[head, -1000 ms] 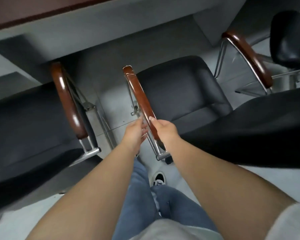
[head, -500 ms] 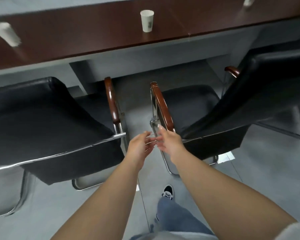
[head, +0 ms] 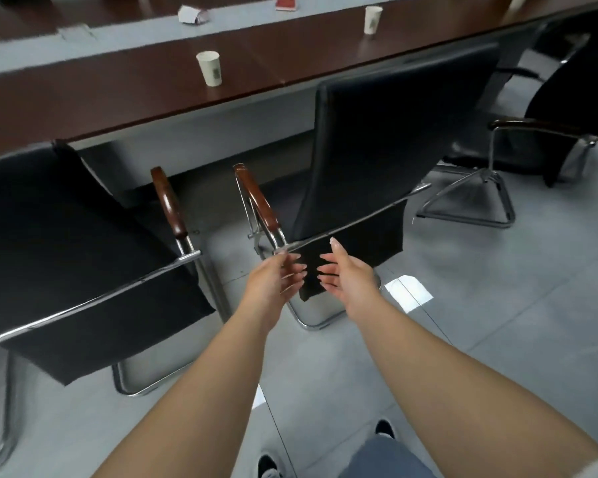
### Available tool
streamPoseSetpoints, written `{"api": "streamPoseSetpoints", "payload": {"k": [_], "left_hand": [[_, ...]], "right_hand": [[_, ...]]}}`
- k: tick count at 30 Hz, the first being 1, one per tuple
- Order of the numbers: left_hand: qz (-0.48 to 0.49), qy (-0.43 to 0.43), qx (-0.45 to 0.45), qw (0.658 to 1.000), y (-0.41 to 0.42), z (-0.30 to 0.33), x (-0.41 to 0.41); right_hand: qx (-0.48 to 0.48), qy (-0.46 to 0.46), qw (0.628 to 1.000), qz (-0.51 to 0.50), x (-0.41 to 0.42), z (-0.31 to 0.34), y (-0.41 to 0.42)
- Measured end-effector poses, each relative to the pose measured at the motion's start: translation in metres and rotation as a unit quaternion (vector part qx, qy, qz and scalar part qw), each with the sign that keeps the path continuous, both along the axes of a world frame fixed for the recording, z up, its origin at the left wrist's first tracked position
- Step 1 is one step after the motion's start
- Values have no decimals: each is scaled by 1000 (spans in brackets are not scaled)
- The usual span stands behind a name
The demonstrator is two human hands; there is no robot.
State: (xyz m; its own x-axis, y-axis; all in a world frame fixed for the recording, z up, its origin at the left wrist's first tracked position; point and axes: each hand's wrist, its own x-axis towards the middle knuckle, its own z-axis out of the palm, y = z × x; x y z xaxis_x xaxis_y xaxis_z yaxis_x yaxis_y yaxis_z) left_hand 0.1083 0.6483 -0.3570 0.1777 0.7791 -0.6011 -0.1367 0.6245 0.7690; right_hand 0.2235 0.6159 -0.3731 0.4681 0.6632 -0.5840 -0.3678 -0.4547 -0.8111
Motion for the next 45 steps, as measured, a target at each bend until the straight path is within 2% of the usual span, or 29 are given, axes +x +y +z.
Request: {"api": "streamPoseSetpoints", "payload": {"k": [6,11,19,27,31,38,45], "left_hand": [[-22,13,2,1000,-39,11,111],[-35,-39,-7,999,-66,17,233],[-59,-31,-3,998,-52,15,355],[-61,-47,-31,997,40,-25,482],[-44,-42,-63,996,104,-32,538],[-34,-45,-72,996,195,-35,611],[78,-8,-81,994,286,-58,648]], "right_hand": [[18,30,999,-30,107,3,-51],[46,31,997,-45,228,14,-79],[58,58,992,-95,349,2,-86],[28,27,997,-67,463,-20,11],[5,-8,999,-43,523,-8,83],[22,8,999,-36,616,7,179],[-7,22,995,101,656,-28,307]]}}
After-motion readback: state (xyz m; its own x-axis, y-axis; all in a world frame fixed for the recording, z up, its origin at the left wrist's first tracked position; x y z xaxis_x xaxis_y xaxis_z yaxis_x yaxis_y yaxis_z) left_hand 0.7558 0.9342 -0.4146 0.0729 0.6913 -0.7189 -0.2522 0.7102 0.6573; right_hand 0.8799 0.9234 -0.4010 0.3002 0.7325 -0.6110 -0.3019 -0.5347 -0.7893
